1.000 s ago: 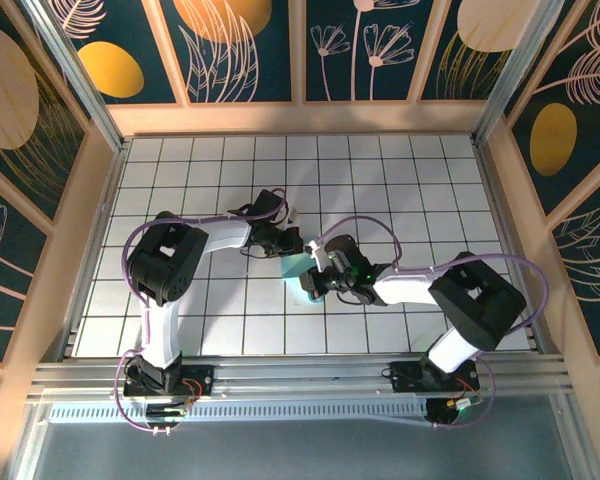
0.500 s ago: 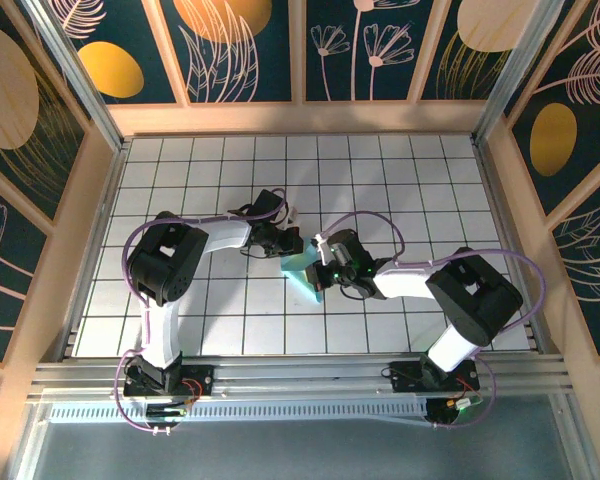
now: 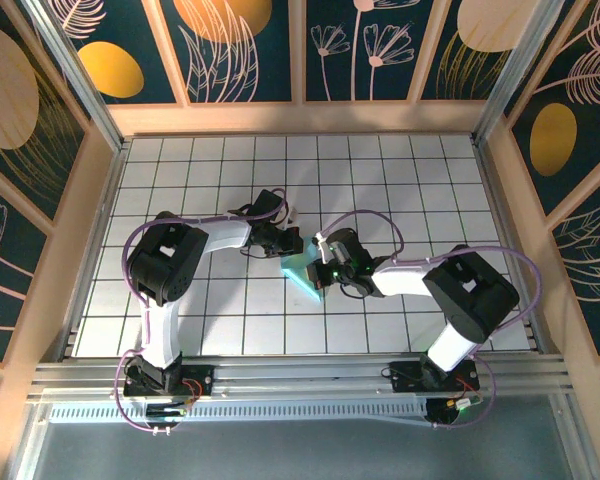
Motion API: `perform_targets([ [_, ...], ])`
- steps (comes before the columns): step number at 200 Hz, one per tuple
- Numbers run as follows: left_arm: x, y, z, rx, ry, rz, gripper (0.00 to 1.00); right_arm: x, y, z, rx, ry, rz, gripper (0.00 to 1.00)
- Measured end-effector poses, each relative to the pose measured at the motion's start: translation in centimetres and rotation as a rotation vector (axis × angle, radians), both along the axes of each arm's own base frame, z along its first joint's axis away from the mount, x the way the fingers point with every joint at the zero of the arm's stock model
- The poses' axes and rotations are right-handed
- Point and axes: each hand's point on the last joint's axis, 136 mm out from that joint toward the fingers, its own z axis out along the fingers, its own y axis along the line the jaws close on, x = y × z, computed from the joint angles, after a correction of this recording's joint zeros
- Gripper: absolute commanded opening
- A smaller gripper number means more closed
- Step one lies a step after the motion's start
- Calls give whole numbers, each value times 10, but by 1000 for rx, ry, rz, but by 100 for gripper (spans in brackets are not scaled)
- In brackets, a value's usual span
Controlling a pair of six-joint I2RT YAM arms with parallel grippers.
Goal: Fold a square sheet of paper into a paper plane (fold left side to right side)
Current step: Third fold the triangle at the center of the table.
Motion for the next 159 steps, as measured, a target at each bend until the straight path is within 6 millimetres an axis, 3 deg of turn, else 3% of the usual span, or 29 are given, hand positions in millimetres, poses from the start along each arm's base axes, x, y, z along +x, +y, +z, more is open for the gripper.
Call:
perform_targets([
  [159, 1, 0, 0, 7, 0, 3, 4, 3, -4, -7, -31, 6, -19, 0],
])
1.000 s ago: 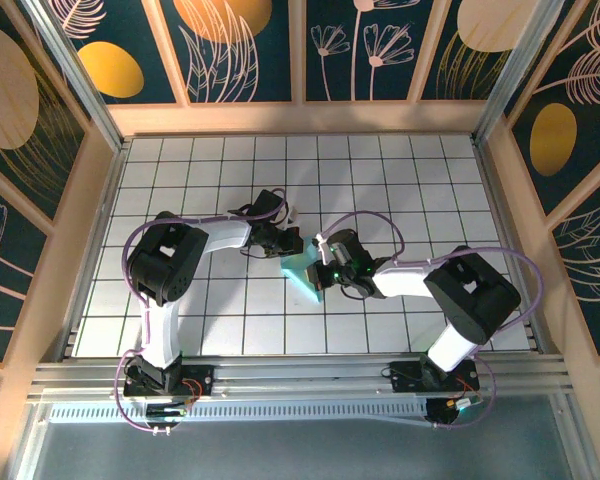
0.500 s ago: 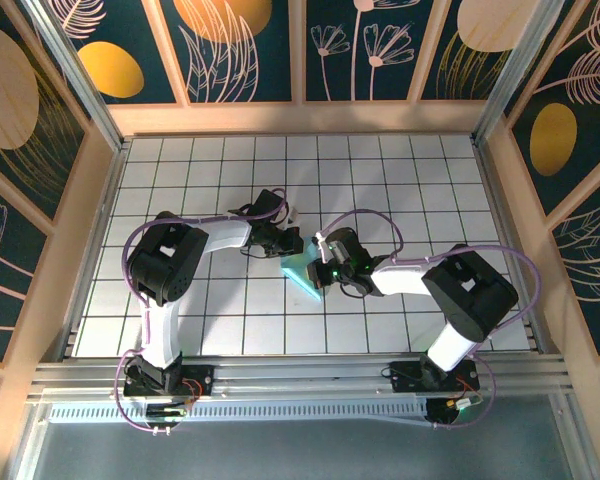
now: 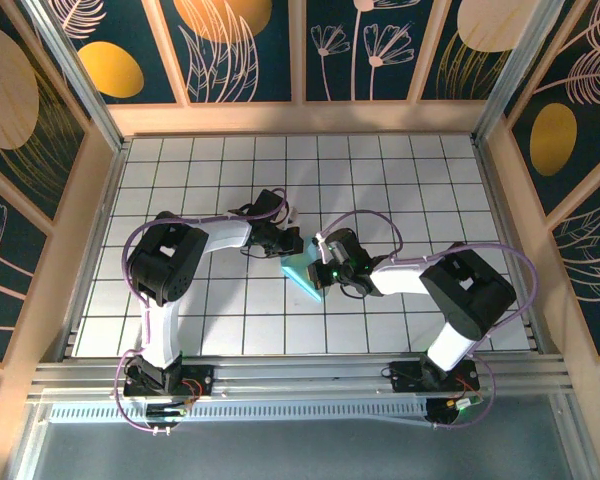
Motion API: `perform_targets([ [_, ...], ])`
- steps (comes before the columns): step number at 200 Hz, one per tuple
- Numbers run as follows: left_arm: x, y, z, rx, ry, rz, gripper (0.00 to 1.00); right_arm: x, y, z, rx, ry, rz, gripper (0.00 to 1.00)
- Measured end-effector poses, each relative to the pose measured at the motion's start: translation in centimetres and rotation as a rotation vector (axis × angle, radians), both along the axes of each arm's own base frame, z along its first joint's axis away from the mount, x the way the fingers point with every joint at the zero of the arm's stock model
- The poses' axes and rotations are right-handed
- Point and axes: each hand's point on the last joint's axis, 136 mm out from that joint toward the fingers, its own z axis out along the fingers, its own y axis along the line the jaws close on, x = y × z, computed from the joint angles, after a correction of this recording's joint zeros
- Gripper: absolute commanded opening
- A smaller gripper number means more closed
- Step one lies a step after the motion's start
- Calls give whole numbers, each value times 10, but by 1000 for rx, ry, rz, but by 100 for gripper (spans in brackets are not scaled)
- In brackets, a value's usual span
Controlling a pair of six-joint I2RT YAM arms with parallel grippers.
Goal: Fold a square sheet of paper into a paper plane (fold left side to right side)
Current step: Third fold the triangle at the center of the table.
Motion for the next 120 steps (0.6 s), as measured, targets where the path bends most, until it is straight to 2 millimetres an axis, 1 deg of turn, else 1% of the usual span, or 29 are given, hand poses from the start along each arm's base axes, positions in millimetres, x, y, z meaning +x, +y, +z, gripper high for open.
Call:
perform_targets([
  [120, 0, 0, 0, 0, 0, 0, 4, 3, -3, -1, -11, -5, -15, 0],
])
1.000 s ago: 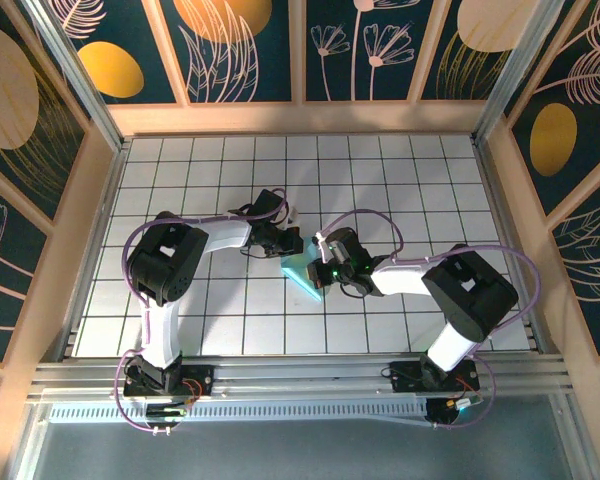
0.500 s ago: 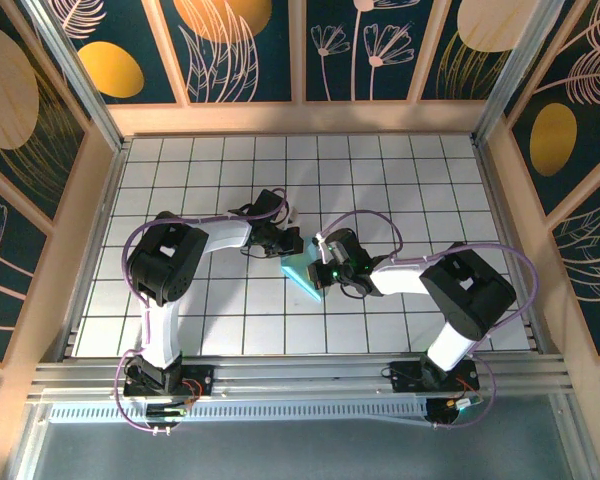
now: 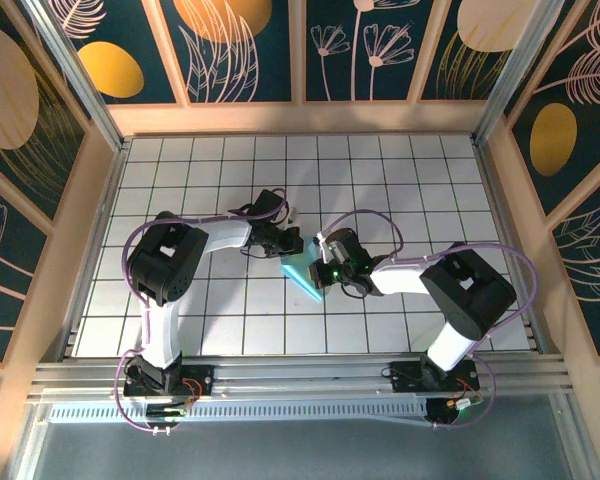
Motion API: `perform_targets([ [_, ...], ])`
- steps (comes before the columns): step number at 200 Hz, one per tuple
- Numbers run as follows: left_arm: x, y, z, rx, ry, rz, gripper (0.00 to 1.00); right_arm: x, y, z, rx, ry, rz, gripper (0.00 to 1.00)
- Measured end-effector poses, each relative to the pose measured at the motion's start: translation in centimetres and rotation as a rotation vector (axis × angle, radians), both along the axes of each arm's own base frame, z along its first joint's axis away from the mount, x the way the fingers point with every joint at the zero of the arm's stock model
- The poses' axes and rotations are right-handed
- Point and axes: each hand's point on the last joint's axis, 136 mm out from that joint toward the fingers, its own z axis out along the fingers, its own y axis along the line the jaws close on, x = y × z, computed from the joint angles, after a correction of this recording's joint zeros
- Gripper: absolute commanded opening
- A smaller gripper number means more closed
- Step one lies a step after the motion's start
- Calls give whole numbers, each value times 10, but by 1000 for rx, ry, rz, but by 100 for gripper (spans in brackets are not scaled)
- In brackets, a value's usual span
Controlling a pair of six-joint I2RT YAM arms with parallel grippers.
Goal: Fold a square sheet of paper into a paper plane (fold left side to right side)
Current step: Third fold the triangle at the center of the table.
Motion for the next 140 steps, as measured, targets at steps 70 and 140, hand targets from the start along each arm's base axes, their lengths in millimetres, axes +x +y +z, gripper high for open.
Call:
perform_targets([
  [70, 0, 0, 0, 2, -2, 1, 11, 0, 0, -6, -10, 12, 0, 0],
  [140, 12, 6, 11, 54, -57, 35, 27, 1, 1, -6, -8, 10, 0, 0],
])
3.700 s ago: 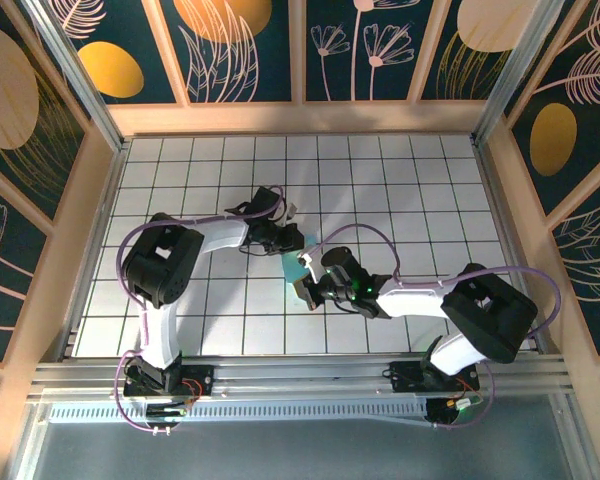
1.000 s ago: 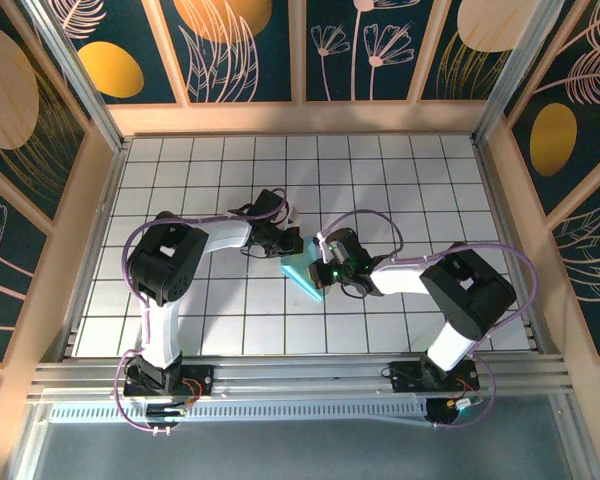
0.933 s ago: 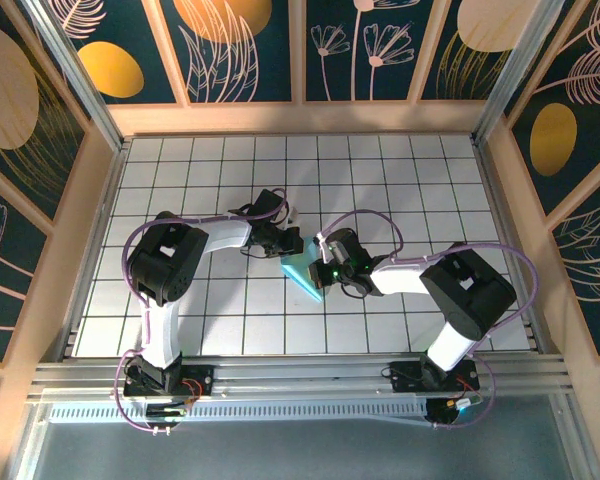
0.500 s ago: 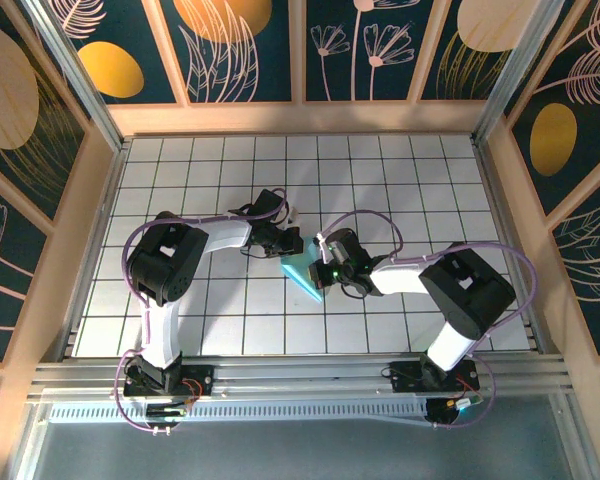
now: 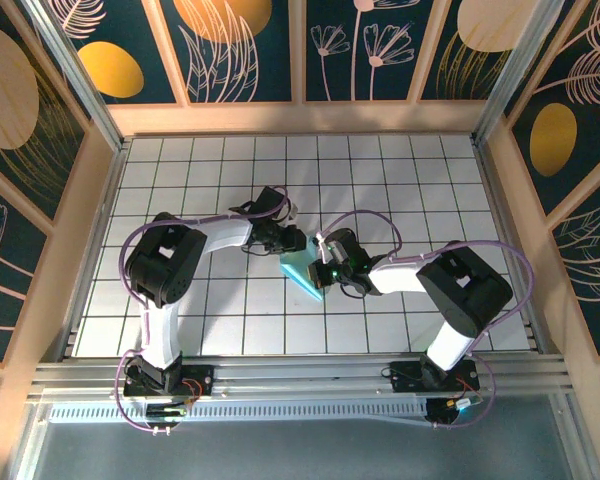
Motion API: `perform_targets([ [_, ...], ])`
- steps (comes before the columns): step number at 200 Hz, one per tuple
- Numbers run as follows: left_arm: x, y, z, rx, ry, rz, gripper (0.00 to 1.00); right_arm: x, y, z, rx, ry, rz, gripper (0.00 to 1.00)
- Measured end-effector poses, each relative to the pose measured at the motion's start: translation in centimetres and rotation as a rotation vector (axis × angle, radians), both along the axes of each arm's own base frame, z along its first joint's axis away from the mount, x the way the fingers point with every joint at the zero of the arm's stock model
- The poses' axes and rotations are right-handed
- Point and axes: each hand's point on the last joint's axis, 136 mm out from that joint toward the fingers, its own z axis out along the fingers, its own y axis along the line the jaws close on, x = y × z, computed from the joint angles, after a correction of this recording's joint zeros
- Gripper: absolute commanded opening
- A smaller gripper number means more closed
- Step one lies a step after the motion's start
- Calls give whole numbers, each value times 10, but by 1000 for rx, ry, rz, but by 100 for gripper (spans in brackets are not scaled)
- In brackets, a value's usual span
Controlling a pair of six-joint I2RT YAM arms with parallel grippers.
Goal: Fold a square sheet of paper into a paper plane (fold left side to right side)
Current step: Third fold the triangle at the center of the table.
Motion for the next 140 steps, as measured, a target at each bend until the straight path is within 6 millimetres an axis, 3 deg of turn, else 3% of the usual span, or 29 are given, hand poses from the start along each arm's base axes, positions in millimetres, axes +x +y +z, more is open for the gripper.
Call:
perform_targets([
  [18, 10, 11, 17, 7, -43, 38, 24, 0, 0, 0, 0, 0, 0, 0],
  [41, 17, 26, 53, -17, -128, 85, 16, 0, 0, 0, 0, 0, 0, 0],
  [69, -2, 38, 88, -95, -208, 108, 10, 0, 1, 0, 3, 1, 2, 0],
  [88, -29, 39, 83, -145, -194, 92, 9, 0, 1, 0, 4, 1, 2, 0],
  [117, -71, 28, 55, -208, -95, 60, 8, 0, 1, 0, 4, 3, 4, 0],
  [140, -89, 21, 45, -250, -43, 57, 7, 0, 1, 0, 5, 3, 4, 0],
])
